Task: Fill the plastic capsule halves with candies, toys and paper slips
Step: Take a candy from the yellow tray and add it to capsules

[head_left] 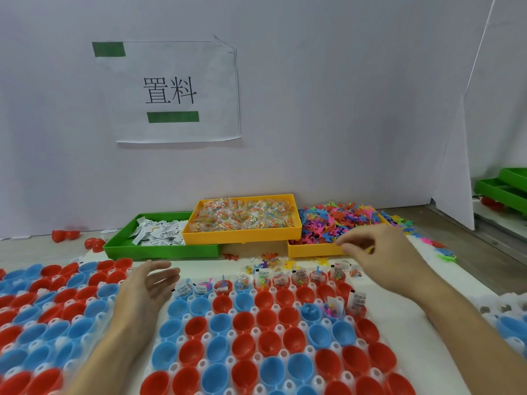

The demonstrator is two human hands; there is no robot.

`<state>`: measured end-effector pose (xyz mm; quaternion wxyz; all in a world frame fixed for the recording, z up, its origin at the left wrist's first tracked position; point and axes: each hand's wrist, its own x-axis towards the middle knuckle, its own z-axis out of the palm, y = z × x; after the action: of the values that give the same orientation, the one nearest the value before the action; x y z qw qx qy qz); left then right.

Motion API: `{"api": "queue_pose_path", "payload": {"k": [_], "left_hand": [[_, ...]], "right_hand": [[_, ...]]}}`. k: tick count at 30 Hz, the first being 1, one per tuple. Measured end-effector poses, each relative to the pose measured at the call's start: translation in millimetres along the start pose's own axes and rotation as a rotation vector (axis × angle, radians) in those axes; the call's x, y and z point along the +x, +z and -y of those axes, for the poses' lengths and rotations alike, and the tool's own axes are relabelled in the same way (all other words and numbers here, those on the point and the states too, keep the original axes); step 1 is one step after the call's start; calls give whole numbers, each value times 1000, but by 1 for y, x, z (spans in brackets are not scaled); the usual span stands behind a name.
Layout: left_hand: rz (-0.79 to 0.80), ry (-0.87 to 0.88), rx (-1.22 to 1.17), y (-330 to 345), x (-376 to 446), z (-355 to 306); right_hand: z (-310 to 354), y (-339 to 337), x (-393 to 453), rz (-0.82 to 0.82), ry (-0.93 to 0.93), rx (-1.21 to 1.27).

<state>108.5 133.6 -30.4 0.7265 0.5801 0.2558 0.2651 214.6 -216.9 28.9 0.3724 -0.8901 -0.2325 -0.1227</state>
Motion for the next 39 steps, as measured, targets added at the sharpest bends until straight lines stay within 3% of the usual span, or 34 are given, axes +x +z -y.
{"api": "queue_pose_path", "payload": {"k": [2,5,13,20,25,30,36,39], "left_hand": [[1,3,0,0,0,0],[1,6,4,0,-1,-1],[2,3,-1,1,-1,-1],[-4,2,3,0,1,0],[-4,4,-1,0,1,0],[-2,9,14,0,1,1],[-9,9,7,0,1,0],[-10,8,7,0,1,1]], "right_hand": [[-24,-8,3,-62,124,-110],[-47,-5,3,43,270,-207],[-44,28,-3,182,275,-399],[-43,22,1,22,243,-223],[-18,11,2,-108,158,128],[21,7,-7,99,-13,323],[35,8,-14,302,-5,308],[38,9,-15,304,-8,331]]}}
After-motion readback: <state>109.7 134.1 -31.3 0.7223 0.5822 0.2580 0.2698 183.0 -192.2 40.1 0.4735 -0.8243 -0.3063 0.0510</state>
